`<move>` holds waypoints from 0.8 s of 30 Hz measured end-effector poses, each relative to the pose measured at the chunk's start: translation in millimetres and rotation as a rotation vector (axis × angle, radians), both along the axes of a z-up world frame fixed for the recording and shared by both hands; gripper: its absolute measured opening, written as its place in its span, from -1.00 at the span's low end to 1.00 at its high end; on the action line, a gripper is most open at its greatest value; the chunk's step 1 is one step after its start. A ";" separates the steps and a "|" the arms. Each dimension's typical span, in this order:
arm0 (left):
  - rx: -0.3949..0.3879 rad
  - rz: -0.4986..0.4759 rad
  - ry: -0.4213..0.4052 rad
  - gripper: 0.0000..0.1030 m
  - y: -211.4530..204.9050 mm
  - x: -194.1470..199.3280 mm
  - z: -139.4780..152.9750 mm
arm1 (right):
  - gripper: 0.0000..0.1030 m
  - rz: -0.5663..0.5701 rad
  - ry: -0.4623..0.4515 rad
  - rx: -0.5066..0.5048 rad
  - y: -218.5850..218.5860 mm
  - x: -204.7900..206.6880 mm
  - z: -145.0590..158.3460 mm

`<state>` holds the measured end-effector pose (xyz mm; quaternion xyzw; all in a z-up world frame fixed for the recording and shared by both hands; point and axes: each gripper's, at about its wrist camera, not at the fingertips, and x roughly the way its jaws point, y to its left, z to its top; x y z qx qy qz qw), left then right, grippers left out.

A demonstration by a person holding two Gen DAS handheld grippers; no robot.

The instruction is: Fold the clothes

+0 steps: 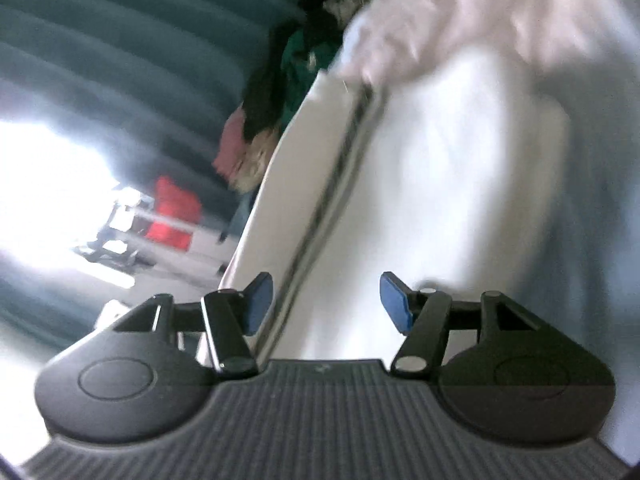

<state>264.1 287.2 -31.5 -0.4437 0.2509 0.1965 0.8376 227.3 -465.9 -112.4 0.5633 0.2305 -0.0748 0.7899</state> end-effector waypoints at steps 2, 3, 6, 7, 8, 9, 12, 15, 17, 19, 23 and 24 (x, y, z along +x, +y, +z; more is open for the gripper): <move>-0.020 -0.002 -0.033 0.58 -3.5 -34.1 -2.4 | 0.21 0.020 -0.004 0.078 11.7 -29.5 -12.0; -0.020 -0.025 -0.039 0.58 -4.5 -44.3 -4.8 | 0.21 0.030 0.014 0.109 17.7 -38.2 -18.6; -0.054 -0.065 -0.005 0.58 -3.0 -61.7 -21.4 | 0.20 0.046 0.085 0.145 32.2 -48.2 -28.6; -0.079 -0.065 0.009 0.57 -0.9 -63.6 -29.7 | 0.21 0.052 0.080 0.115 36.4 -47.2 -27.7; -0.111 -0.052 0.025 0.55 2.2 -63.0 -39.5 | 0.20 0.054 0.081 0.095 38.4 -43.6 -28.0; -0.134 -0.031 0.039 0.48 6.0 -62.0 -48.8 | 0.21 0.055 0.086 0.078 40.0 -39.5 -28.8; -0.135 0.070 0.024 0.41 21.7 -50.5 -67.6 | 0.21 -0.005 0.051 0.043 34.8 -24.0 -32.7; -0.085 0.114 0.001 0.34 32.0 -25.5 -72.4 | 0.16 -0.092 0.013 -0.010 24.1 -9.2 -37.5; -0.054 0.145 0.032 0.14 37.2 -5.6 -74.6 | 0.11 -0.169 -0.014 0.009 11.8 -2.6 -45.7; -0.055 0.183 0.054 0.03 44.9 12.6 -78.7 | 0.00 -0.233 -0.038 0.045 -3.0 4.7 -55.1; -0.065 0.222 0.071 -0.60 54.4 33.4 -72.4 | -0.53 -0.266 -0.058 0.097 -27.3 17.7 -66.9; -0.057 0.221 0.075 -0.72 54.3 37.0 -66.5 | -0.66 -0.264 -0.059 0.090 -31.1 20.2 -68.2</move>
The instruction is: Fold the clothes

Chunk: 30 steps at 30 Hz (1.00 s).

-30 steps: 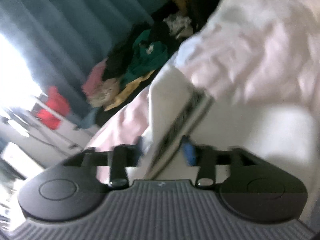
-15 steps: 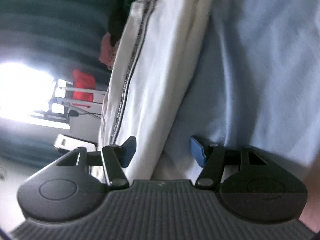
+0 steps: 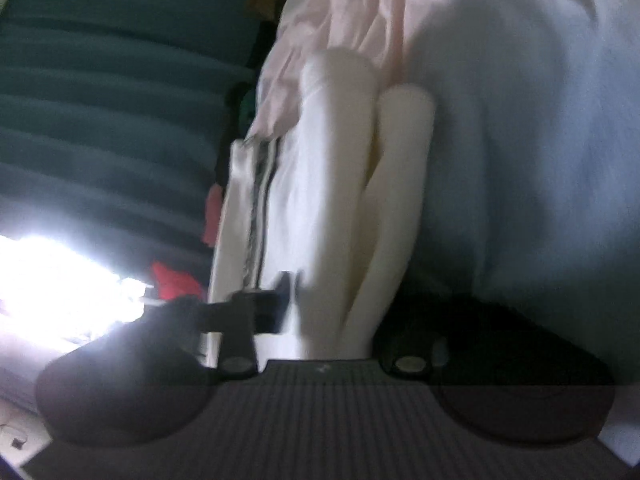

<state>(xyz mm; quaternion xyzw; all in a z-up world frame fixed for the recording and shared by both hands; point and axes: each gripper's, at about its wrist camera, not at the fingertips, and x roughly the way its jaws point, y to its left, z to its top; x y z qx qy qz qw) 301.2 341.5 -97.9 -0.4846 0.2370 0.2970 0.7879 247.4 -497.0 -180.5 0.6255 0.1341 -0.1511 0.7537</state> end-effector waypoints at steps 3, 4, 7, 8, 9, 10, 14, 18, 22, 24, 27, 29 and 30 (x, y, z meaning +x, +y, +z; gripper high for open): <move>0.046 -0.019 0.007 -0.80 -2.8 0.9 28.3 | -0.72 0.008 -0.013 -0.018 -0.2 0.5 2.6; 0.045 -0.019 0.006 -0.80 -3.5 -2.7 36.3 | -0.73 0.013 -0.012 -0.036 1.9 -0.3 6.5; 0.043 -0.033 0.000 -0.82 -8.4 -20.5 59.9 | -0.79 0.043 -0.024 -0.056 -2.5 -8.4 20.2; 0.066 -0.051 -0.001 -0.82 -11.4 -27.9 69.5 | -0.79 0.051 -0.033 -0.056 -4.7 -14.6 24.7; 0.086 -0.065 0.000 -0.82 -15.6 -36.4 78.4 | -0.80 0.058 -0.041 -0.057 -6.7 -21.1 29.3; 0.097 -0.074 0.001 -0.82 -17.3 -46.2 84.5 | -0.80 0.059 -0.042 -0.058 -6.2 -30.1 33.7; 0.114 -0.112 0.003 -0.82 -20.7 -95.8 106.2 | -0.80 0.037 -0.039 -0.046 -2.7 -69.7 46.3; 0.101 -0.151 0.005 -0.82 -17.5 -159.9 120.6 | -0.80 0.015 -0.014 -0.031 -2.9 -105.1 58.1; 0.037 -0.204 0.034 -0.82 -6.9 -223.1 112.4 | -0.80 -0.026 -0.001 -0.042 -15.9 -152.1 66.4; 0.023 -0.219 0.044 -0.81 -3.1 -248.5 103.1 | -0.80 -0.041 0.014 -0.087 -24.5 -170.5 69.4; 0.071 -0.260 0.037 -0.81 -9.6 -275.2 88.4 | -0.80 -0.037 0.071 -0.116 -31.3 -185.6 64.3; 0.088 -0.290 0.043 -0.79 -13.4 -283.8 76.6 | -0.80 -0.017 0.116 -0.136 -31.8 -177.9 54.5; 0.089 -0.303 0.045 -0.77 -14.1 -287.1 71.2 | -0.79 -0.005 0.133 -0.143 -34.7 -181.8 49.1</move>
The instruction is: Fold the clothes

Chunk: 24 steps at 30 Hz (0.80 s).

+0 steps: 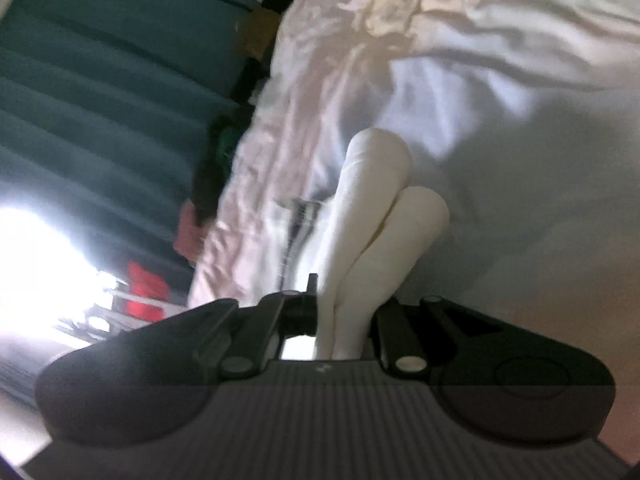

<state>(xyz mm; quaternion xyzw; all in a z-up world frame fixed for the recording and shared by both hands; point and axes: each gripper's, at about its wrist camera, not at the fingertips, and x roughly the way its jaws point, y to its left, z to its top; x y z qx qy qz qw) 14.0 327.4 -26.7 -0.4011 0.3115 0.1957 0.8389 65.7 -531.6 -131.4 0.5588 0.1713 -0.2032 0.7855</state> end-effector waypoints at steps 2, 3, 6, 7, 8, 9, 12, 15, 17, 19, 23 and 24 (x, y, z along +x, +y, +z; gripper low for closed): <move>-0.014 -0.013 0.004 -0.72 1.9 -5.0 -5.9 | -0.79 0.014 0.000 0.022 -2.3 -11.3 -11.0; -0.028 -0.015 0.007 -0.66 3.5 -7.7 -5.9 | -0.78 0.020 -0.010 0.040 -3.3 -15.5 -15.6; -0.025 -0.029 0.045 -0.41 4.7 -15.1 -2.6 | -0.75 0.034 -0.040 0.090 -10.7 -23.8 -19.3; -0.004 -0.036 0.069 -0.32 3.4 -17.4 0.0 | -0.74 0.035 -0.060 0.111 -12.5 -25.0 -18.8; 0.026 -0.043 0.096 -0.07 1.6 -19.5 2.8 | -0.73 0.039 -0.082 0.123 -13.5 -25.5 -16.6; 0.077 -0.052 0.129 0.14 -1.7 -21.1 5.7 | -0.70 0.048 -0.104 0.117 -13.1 -25.6 -12.5; 0.203 -0.076 0.177 0.20 -9.8 -27.8 17.0 | -0.11 0.085 -0.160 0.073 -6.6 -22.8 0.7; 0.276 -0.083 0.163 0.23 -20.1 -31.7 32.5 | 0.45 0.093 -0.203 0.091 -3.6 -21.7 2.7; 0.361 -0.097 0.149 0.28 -33.8 -33.3 45.3 | 0.46 0.079 -0.219 0.121 -5.2 -22.4 -0.2; 0.450 -0.120 0.126 0.32 -52.6 -32.6 57.7 | 0.44 0.051 -0.237 0.158 -10.0 -24.5 -6.0; 0.521 -0.185 0.069 0.42 -94.2 -19.3 73.5 | 0.25 0.014 -0.192 0.144 -16.4 -24.1 -10.5; 0.532 -0.216 0.066 0.43 -106.1 -12.4 75.0 | 0.13 0.012 -0.176 0.132 -17.3 -23.6 -10.5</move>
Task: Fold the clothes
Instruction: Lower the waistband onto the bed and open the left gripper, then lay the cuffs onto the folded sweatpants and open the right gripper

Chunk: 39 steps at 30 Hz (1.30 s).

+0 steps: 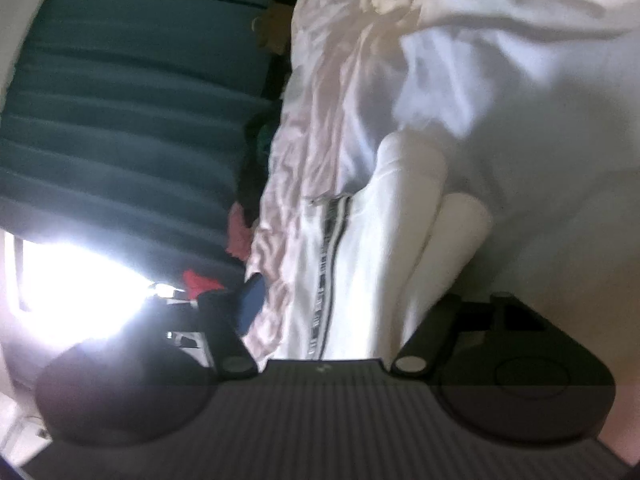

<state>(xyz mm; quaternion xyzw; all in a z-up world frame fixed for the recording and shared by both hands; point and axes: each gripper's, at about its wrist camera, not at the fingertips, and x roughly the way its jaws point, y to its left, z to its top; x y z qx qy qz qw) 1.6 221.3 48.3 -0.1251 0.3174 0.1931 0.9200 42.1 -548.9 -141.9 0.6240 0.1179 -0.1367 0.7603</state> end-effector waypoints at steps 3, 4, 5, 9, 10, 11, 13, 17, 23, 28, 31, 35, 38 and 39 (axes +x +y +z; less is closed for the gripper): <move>0.068 -0.119 0.009 0.48 -48.6 15.7 -2.8 | -0.42 -0.006 0.058 -0.021 -2.8 1.2 -2.7; 0.088 -0.159 0.007 0.50 -64.6 19.9 -5.7 | -0.65 -0.009 0.078 -0.027 -3.8 1.6 -3.7; 0.104 -0.199 0.003 0.50 -81.7 23.3 -9.7 | -0.73 -0.011 0.098 -0.034 -4.7 1.9 -4.7; 0.120 -0.319 -0.010 0.51 -140.2 42.6 -35.0 | -0.81 -0.033 0.128 -0.053 -5.8 2.0 -5.9; 0.119 -0.339 -0.010 0.52 -152.4 47.1 -42.3 | -0.82 -0.046 0.120 -0.059 -4.9 0.9 -3.5; 0.114 -0.353 -0.008 0.52 -162.9 52.3 -52.6 | -0.82 -0.071 0.095 -0.054 -5.2 -1.2 -1.9; 0.109 -0.371 -0.005 0.52 -179.4 60.3 -70.4 | -0.83 -0.100 0.054 -0.043 -6.6 -4.3 -0.1; 0.082 -0.366 -0.003 0.52 -195.6 71.8 -107.5 | -0.82 -0.077 0.018 -0.043 -10.1 -5.5 0.5; 0.189 -0.398 0.015 0.54 -204.6 71.4 -147.4 | -0.75 -0.026 -0.028 0.051 -15.2 -3.0 -10.2; 0.142 -0.380 0.017 0.57 -195.7 70.3 -142.7 | -0.50 0.057 0.003 0.076 -17.5 12.3 -21.6; 0.170 -0.377 0.018 0.61 -199.8 69.1 -145.3 | -0.40 0.105 0.053 0.048 -17.3 26.9 -26.6; 0.190 -0.378 0.026 0.69 -206.4 70.2 -146.2 | -0.40 0.084 0.090 -0.017 -13.9 36.0 -19.9; 0.183 -0.376 0.031 0.72 -206.5 73.2 -146.3 | -0.66 0.060 0.148 -0.163 -2.8 41.7 -0.1; 0.181 -0.376 0.034 0.72 -206.5 73.9 -146.1 | -0.76 0.050 0.166 -0.214 1.3 43.3 6.9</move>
